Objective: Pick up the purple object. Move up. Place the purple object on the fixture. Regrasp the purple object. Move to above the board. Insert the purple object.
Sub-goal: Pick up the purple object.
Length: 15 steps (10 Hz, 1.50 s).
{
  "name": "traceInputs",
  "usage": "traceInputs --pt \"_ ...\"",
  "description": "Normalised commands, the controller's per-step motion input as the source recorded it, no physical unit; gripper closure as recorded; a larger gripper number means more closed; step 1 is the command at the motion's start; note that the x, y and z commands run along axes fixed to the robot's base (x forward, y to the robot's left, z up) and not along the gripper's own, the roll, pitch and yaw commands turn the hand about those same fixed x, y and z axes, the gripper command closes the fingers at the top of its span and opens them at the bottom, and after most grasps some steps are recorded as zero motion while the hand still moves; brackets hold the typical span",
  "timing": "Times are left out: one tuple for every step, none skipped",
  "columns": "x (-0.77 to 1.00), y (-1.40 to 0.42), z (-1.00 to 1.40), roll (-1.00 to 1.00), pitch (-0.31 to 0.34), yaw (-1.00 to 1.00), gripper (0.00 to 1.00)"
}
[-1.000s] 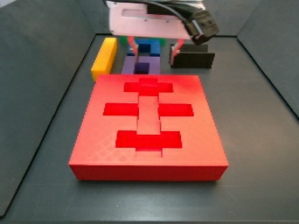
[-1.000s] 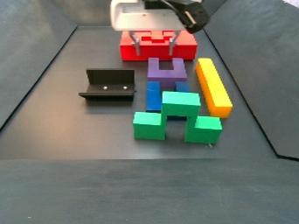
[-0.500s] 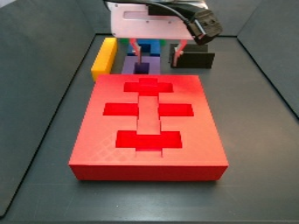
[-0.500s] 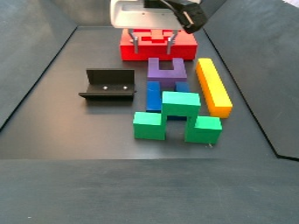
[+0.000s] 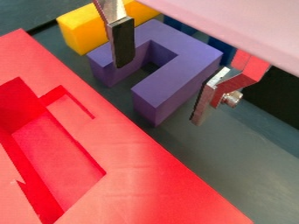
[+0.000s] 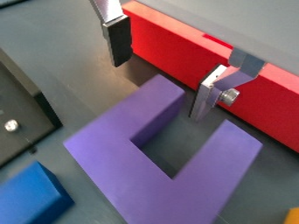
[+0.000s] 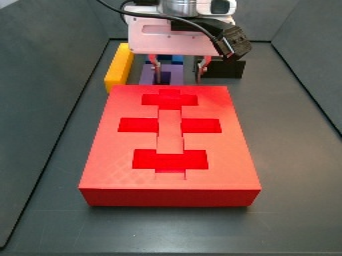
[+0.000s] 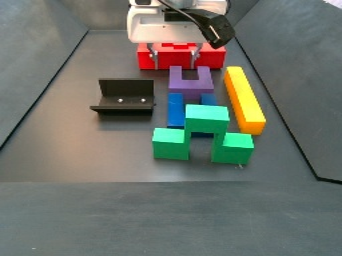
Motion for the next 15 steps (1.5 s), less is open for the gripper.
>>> traceInputs --pt "0.13 -0.15 -0.15 0.26 0.0 0.16 0.0" --pt "0.21 -0.16 -0.03 0.27 0.0 0.0 0.0" --pt "0.26 -0.13 -0.05 0.28 0.0 -0.06 0.0" --pt "0.19 -0.09 -0.12 0.26 0.003 -0.11 0.0" --pt "0.05 0.0 -0.19 0.21 0.011 -0.08 0.0" --pt "0.0 0.1 -0.25 0.07 0.0 -0.01 0.0" --pt "0.0 0.14 -0.21 0.03 0.0 0.0 0.0" --pt "-0.03 0.15 -0.2 0.01 0.0 0.0 0.0" --pt "0.0 0.03 -0.05 0.0 0.0 0.0 0.0" --pt "-0.12 0.0 -0.13 0.0 0.0 0.0 0.0" --pt "0.0 0.0 0.0 0.01 0.0 0.0 0.0" --pt "0.0 0.0 -0.01 0.09 0.0 0.0 0.0" --pt "0.0 0.0 0.0 0.03 0.0 0.0 0.0" --pt "0.0 0.0 -0.01 0.0 0.01 0.0 0.0" --pt "0.0 0.0 -0.04 0.0 0.034 0.0 0.0"
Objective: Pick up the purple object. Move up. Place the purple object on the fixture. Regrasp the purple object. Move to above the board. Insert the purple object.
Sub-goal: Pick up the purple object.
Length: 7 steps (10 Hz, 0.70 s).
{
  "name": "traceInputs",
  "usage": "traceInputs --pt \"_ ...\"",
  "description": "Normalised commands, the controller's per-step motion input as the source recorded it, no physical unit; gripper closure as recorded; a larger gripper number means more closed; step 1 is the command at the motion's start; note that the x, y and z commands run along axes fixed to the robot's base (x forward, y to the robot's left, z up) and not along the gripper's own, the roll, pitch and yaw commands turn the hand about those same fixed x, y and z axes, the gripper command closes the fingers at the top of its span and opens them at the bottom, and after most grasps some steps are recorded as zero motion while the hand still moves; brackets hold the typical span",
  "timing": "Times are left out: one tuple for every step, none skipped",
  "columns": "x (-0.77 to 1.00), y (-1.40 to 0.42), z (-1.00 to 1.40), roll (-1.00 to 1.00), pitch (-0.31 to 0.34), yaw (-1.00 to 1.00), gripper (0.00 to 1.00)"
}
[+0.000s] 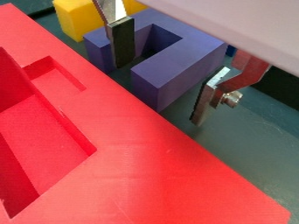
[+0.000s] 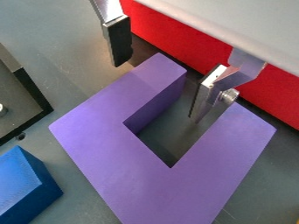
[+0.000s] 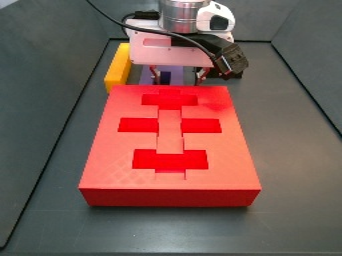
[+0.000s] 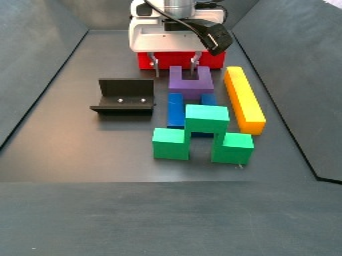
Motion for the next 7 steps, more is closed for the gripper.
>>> traceInputs --pt "0.0 0.0 -0.07 0.0 0.027 0.0 0.0" --pt "-0.03 0.0 -0.08 0.0 0.013 0.0 0.0" --pt "-0.04 0.0 -0.09 0.0 0.017 0.0 0.0" --pt "-0.04 0.0 -0.03 0.0 0.0 0.0 0.0" --pt "0.0 0.0 0.0 0.0 0.0 0.0 0.0" --pt "0.0 0.0 0.0 0.0 0.0 0.0 1.0" --pt "0.0 0.0 0.0 0.0 0.0 0.0 1.0"
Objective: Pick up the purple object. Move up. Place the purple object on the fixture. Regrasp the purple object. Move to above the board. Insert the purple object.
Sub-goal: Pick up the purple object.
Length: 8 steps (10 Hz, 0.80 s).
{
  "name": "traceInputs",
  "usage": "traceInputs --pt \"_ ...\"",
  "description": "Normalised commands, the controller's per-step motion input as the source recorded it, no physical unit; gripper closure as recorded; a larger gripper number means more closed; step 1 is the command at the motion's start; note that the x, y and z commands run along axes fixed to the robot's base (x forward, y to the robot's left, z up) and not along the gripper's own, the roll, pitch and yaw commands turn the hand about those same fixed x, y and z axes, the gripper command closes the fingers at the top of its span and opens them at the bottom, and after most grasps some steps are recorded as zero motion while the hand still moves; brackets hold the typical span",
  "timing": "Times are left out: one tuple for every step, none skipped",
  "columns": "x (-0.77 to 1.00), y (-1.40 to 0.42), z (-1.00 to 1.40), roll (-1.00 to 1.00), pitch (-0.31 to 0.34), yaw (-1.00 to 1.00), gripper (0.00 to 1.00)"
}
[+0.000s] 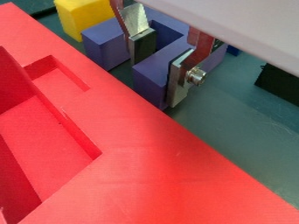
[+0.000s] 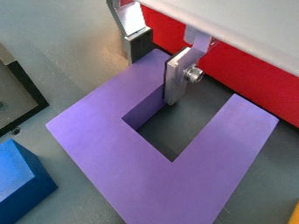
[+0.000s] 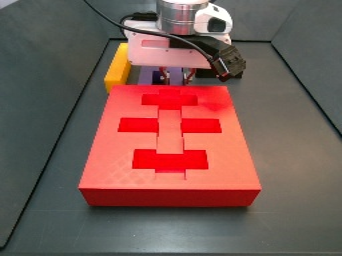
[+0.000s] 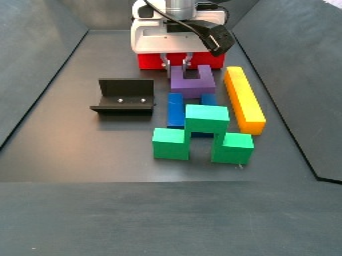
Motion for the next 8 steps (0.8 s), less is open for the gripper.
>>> traceInputs --pt "0.0 0.0 0.0 0.0 0.0 0.0 1.0" --pt "0.0 0.0 0.0 0.0 0.0 0.0 1.0" --pt "0.0 0.0 0.0 0.0 0.0 0.0 1.0" --pt "0.0 0.0 0.0 0.0 0.0 0.0 1.0" --pt "0.0 0.0 0.0 0.0 0.0 0.0 1.0" --pt "0.0 0.0 0.0 0.0 0.0 0.0 1.0" --pt "0.0 0.0 0.0 0.0 0.0 0.0 1.0" --pt "0.0 0.0 0.0 0.0 0.0 0.0 1.0"
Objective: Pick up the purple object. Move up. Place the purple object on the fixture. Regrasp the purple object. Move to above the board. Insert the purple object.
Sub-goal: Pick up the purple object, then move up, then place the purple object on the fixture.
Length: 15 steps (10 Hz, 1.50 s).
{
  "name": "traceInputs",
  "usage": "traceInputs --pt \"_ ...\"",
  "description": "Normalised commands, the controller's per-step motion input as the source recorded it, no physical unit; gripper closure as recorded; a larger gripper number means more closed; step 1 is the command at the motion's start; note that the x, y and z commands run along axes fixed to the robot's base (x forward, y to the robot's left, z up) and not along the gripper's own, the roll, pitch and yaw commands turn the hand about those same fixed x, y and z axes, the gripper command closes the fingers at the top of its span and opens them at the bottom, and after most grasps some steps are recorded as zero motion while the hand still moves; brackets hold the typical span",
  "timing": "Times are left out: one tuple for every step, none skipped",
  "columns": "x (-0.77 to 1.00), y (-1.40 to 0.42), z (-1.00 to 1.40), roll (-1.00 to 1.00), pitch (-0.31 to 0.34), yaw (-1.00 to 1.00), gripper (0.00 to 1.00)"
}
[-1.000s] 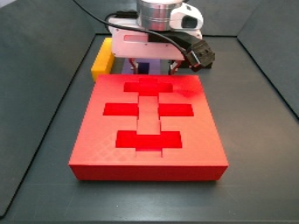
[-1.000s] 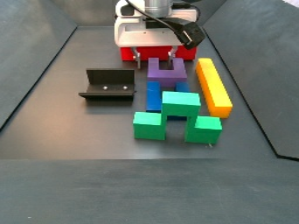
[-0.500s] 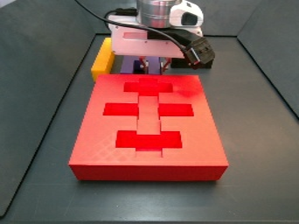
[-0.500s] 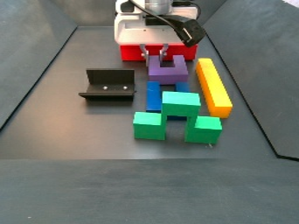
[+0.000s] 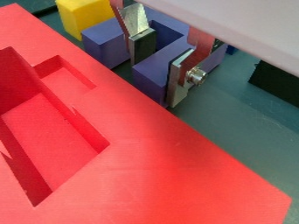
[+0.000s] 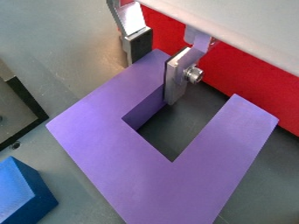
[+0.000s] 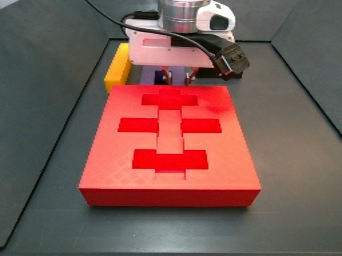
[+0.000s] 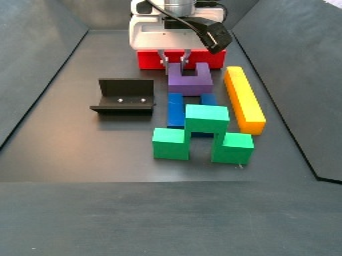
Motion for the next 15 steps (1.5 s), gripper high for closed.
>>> traceInputs --pt "0.0 0.0 0.0 0.0 0.0 0.0 1.0" --pt "0.0 0.0 0.0 0.0 0.0 0.0 1.0" --pt "0.0 0.0 0.0 0.0 0.0 0.0 1.0" --pt "0.0 0.0 0.0 0.0 0.0 0.0 1.0" --pt "0.0 0.0 0.0 0.0 0.0 0.0 1.0" --pt "0.0 0.0 0.0 0.0 0.0 0.0 1.0" --pt "0.0 0.0 0.83 0.0 0.0 0.0 1.0" --pt "-0.12 -0.1 0.76 -0.03 0.057 0.05 1.0" --pt "-0.11 -0.06 0.46 -0.06 0.061 0.05 1.0" --pt "-0.05 -0.01 0.21 -0.08 0.041 0.03 1.0" --pt "0.01 -0.02 0.0 0.0 0.0 0.0 1.0" --pt "0.2 0.09 0.05 -0.38 -0.074 -0.22 1.0" --pt "0.47 0.24 0.4 -0.83 -0.166 -0.2 1.0" --pt "0.7 0.07 0.63 -0.69 -0.006 -0.11 1.0" --pt "0.78 0.06 0.77 -0.64 0.0 -0.13 1.0"
